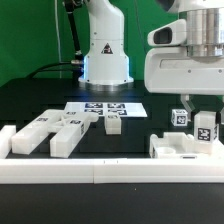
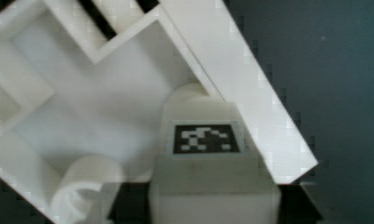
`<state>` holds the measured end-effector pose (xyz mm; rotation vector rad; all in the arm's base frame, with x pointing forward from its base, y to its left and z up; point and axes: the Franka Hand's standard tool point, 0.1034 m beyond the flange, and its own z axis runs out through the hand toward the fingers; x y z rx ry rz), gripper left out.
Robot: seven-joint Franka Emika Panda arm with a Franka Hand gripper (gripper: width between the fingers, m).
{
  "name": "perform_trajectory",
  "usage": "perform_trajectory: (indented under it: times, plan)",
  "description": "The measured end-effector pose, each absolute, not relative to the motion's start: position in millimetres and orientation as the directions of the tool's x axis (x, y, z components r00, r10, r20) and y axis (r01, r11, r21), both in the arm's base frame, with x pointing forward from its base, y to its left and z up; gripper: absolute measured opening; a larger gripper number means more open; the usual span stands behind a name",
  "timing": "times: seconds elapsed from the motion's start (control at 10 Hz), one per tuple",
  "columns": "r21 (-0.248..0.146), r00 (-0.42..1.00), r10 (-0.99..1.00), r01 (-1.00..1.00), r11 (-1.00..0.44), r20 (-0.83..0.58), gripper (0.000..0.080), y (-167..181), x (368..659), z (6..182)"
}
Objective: Assemble chair
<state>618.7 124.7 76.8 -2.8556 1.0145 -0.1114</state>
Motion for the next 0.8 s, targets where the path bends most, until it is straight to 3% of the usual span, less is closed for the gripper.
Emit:
perform_trajectory:
  times: [0.5, 0.8]
  plan:
    - [-0.137, 0.473, -0.881, -0.874, -0.466, -0.022, 0.029, 128.6, 618.7, 77.2]
    - [-0.138, 0.434, -0.9, -0.894, -0.426, -0.032, 0.029, 128.6, 618.8, 77.2]
